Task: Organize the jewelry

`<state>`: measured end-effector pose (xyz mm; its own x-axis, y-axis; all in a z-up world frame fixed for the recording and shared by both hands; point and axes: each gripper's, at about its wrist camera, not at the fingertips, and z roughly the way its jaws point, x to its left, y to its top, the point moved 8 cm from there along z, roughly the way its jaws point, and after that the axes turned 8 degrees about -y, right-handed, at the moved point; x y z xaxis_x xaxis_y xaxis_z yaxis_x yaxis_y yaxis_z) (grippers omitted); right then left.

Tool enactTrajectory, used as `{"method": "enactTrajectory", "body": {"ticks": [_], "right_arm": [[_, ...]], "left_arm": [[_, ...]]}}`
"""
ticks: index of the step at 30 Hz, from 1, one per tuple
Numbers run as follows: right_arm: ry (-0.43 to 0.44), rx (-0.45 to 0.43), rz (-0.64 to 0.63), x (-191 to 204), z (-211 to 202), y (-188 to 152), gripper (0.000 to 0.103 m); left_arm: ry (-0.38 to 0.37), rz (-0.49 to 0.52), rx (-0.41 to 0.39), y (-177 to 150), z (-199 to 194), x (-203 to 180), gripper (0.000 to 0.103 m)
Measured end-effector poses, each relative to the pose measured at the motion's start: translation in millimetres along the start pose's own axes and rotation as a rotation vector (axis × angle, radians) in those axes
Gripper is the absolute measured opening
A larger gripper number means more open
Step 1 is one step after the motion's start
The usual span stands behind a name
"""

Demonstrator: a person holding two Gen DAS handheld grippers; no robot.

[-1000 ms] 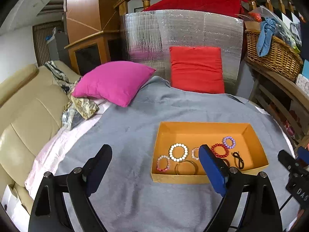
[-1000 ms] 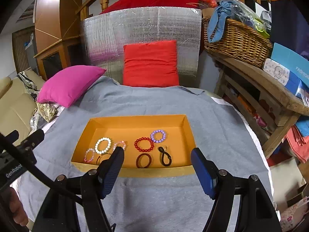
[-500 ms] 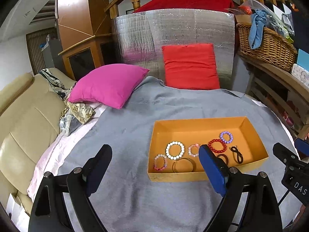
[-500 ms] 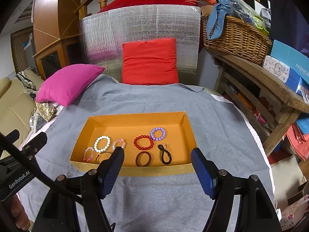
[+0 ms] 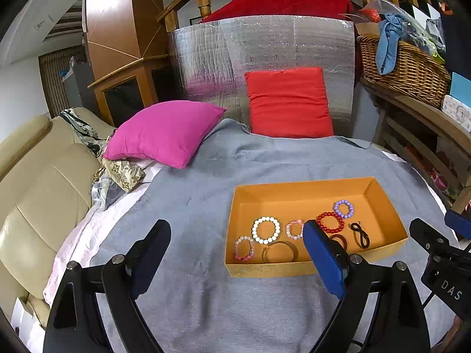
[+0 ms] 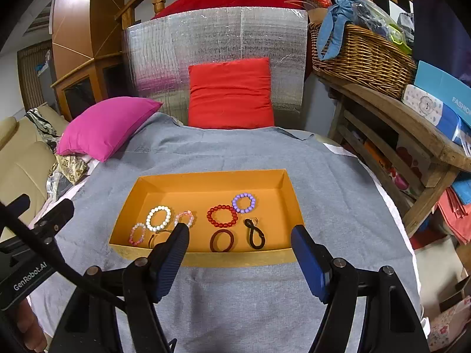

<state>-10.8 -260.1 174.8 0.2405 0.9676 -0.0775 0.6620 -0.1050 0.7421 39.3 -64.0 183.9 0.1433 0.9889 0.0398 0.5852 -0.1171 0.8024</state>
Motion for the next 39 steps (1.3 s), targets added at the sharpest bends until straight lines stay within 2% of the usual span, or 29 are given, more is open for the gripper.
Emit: {"method": "enactTrajectory", "body": {"ticks": [39], "right_arm": [[-0.011, 0.023, 0.009, 1, 12, -3, 0.075]], "left_arm": [[-0.012, 0.018, 0.021, -6, 10, -1, 0.091]]}}
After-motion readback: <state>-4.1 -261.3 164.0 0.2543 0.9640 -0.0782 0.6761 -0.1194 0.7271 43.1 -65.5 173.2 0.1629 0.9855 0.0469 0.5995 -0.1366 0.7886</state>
